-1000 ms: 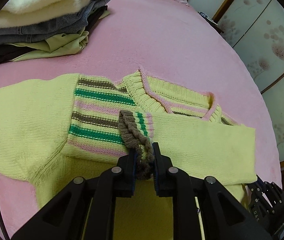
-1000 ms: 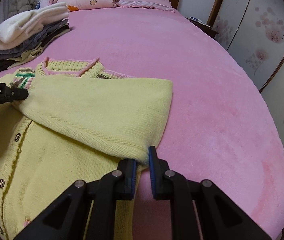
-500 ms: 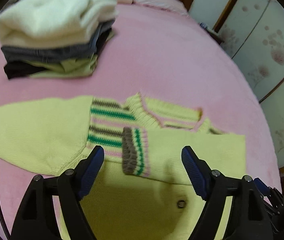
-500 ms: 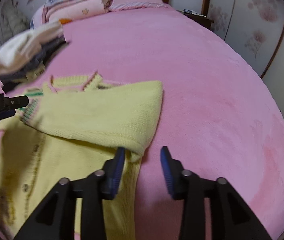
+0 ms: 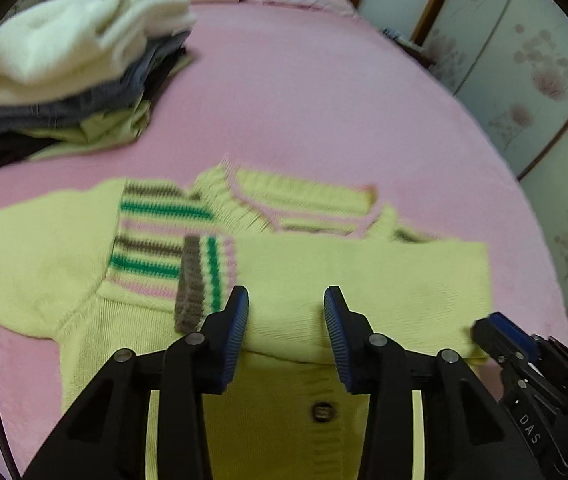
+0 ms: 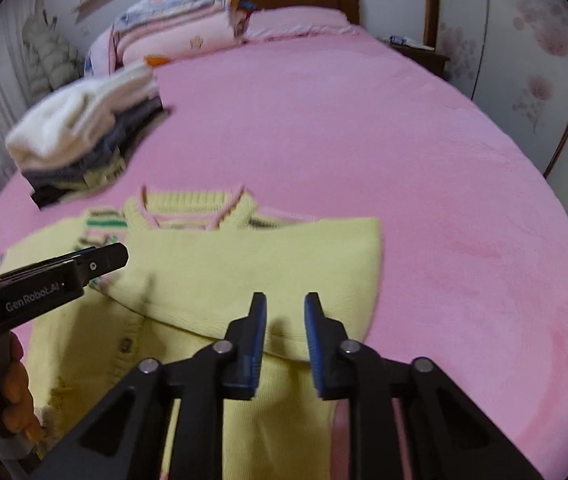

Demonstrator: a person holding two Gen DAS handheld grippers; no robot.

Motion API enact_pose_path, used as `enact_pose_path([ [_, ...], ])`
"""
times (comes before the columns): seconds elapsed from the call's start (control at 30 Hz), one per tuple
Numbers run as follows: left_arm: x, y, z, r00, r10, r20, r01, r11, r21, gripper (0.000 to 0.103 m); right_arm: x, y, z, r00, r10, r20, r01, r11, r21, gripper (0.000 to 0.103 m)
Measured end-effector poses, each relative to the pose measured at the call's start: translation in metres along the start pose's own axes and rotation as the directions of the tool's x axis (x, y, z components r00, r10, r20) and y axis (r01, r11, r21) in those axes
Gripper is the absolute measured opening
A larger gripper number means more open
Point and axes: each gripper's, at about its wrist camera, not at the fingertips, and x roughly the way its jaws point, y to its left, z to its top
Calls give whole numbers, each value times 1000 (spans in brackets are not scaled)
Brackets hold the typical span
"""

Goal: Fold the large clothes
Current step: 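Open the left tool, releasing the cuff on the cardigan front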

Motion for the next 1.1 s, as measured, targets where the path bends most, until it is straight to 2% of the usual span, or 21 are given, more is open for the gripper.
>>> enact_pose_path([
  [0.07,11,8,-4,1000,10,-28,-11,1000,-17,30,14,-4,-6,998,-52,-37,51,999,-6,18],
  [0.13,15,15,-5,999,-3,-32,2,1000,-28,28,23,-15,-13,994,-90,-69,91,996,13,17],
  [0.17,15,17,-6,999,-15,-31,14,999,-32,27,25,-23,-18,993,-87,-77,89,996,32,14],
  [0.3,14,15,-7,1000,-7,-30,6,1000,-22,27,24,-41,-22,995,-47,-82,54,996,77,14],
  [0.5,5,6,-7,1000,14,-24,-14,1000,3,29,16,-37,-21,996,-51,-73,56,995,77,15],
  [0.53,2,5,-7,1000,15,-24,-15,1000,6,31,15,-33,-18,996,-47,-72,53,995,82,15],
  [0.6,-5,3,-7,1000,17,-23,-17,1000,7,41,7,-33,-19,997,-31,-65,37,995,97,17],
  [0.67,-18,2,-8,1000,24,1,-24,1000,3,60,1,-33,-18,998,-19,-59,25,994,107,17],
  [0.73,-35,0,-8,999,25,32,-25,1000,6,67,-7,-30,-17,999,-11,-49,17,993,115,17],
  [1.1,-115,6,-13,993,-1,119,1,1000,-4,83,-65,-12,-17,999,44,31,-47,990,136,17],
])
